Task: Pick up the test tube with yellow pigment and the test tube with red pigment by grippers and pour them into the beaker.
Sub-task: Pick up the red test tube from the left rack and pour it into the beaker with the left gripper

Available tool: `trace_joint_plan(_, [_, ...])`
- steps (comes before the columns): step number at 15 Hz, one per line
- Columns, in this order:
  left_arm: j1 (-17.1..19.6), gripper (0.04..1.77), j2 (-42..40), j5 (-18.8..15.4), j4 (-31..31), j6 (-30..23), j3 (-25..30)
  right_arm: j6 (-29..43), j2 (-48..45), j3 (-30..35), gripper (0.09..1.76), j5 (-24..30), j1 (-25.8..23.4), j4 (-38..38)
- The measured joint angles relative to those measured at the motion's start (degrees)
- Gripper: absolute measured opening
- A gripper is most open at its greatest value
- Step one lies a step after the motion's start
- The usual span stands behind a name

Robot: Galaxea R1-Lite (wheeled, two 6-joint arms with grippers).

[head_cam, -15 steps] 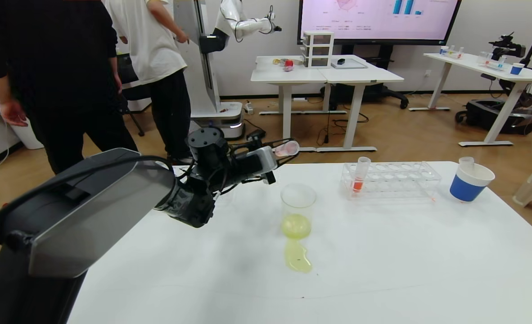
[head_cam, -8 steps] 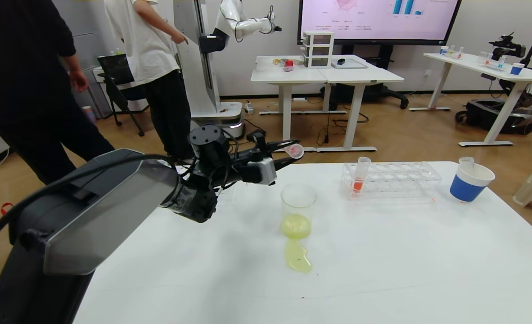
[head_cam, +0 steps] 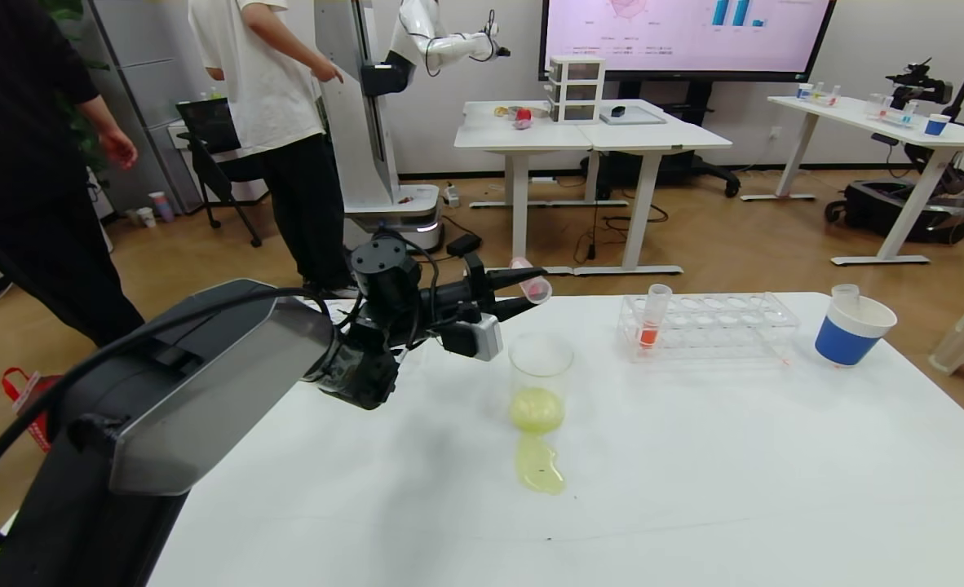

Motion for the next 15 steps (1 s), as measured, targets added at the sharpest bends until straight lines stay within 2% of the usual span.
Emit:
trace_joint_plan(6, [-0.30,0.50,0.46,-1.37,0.02,3.54,0.15,-0.02,0.00,0.00,1.74,0.02,0.00,0.00])
trace_joint_plan(15, [-0.38,0.50,0.40,-1.16,-0.05,9.42,1.22,0.00,0.00,0.00,1.74,0.00,0.00,-0.02])
